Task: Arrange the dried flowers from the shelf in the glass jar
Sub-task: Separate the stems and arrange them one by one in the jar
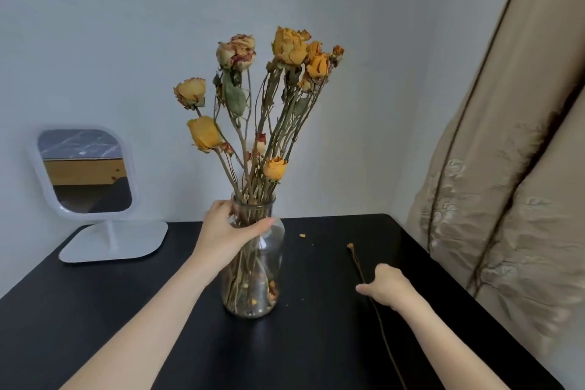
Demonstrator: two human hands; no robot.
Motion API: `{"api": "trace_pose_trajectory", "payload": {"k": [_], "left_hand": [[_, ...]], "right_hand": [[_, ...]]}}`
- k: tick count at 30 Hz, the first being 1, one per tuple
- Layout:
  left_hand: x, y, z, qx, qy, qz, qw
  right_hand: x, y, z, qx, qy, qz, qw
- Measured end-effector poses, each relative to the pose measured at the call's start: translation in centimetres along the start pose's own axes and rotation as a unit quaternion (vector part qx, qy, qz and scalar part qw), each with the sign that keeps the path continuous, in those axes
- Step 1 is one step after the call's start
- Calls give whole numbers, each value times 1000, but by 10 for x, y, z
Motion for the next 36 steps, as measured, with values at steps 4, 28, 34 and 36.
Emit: {"api": "trace_pose_trajectory", "payload": {"k": [4, 28, 34, 36], "left_hand": [[-1, 3, 0, -12, 17, -27, 999], [1, 8, 0, -30, 26, -61, 997], [2, 5, -1, -23, 21, -58, 998], [2, 5, -2, -21, 22, -59, 998]], "right_hand": [[7, -2, 4, 13, 15, -2, 1000], [-148, 105, -117, -412, -268, 413, 767], [-174, 132, -148, -471, -344, 413, 699], [-174, 139, -149, -476, -355, 402, 697]]}}
Point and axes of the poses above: each hand's wrist, its own z-axis towards the middle knuckle, its own x-axis out of the palm, y = z × x, the point moved 4 cm from there along z, towards the middle knuckle, and after that the axes turned 6 degrees about -z, right-handed, at the moved point
